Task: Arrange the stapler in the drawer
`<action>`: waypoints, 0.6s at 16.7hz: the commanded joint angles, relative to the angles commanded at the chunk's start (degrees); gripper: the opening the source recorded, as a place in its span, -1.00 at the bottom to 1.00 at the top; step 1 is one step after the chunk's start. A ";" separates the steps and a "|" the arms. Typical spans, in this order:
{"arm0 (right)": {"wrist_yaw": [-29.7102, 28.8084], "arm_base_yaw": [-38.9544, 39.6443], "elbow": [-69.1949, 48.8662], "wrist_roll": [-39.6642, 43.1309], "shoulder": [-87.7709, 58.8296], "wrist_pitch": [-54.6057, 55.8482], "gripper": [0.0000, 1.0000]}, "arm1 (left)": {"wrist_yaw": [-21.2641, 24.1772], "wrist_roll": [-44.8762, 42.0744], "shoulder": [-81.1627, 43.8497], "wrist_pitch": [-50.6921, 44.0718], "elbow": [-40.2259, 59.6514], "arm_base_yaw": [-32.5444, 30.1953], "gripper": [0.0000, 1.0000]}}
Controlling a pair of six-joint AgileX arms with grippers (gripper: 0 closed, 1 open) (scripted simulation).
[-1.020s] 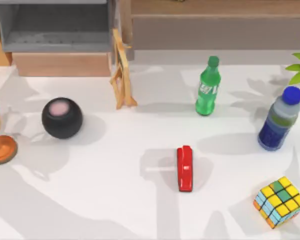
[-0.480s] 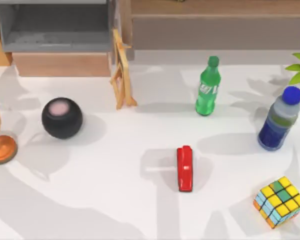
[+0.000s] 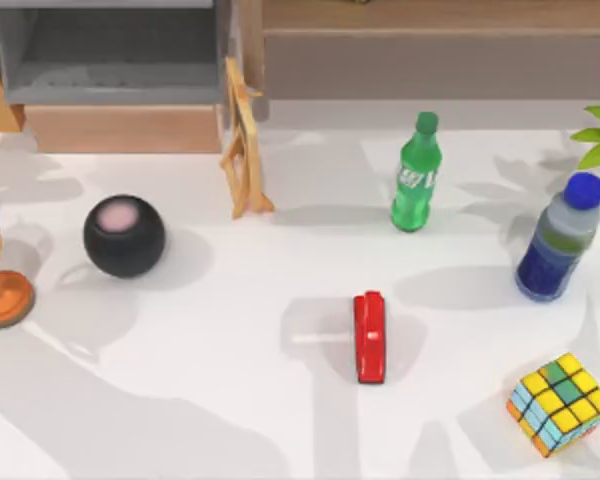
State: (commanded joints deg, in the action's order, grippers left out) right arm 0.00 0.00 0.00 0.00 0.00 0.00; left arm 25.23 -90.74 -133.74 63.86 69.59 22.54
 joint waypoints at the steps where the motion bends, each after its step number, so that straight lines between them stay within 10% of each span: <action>1: 0.00 0.00 0.00 0.00 0.00 0.00 1.00 | 0.00 0.00 0.00 0.00 0.00 0.00 1.00; 10: 0.00 0.00 0.00 0.00 0.00 0.00 1.00 | 0.00 0.00 0.00 0.00 0.00 0.00 -0.21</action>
State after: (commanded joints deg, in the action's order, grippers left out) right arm 0.00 0.00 0.00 0.00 0.00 0.00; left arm 25.23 -90.74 -133.74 63.86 69.59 22.54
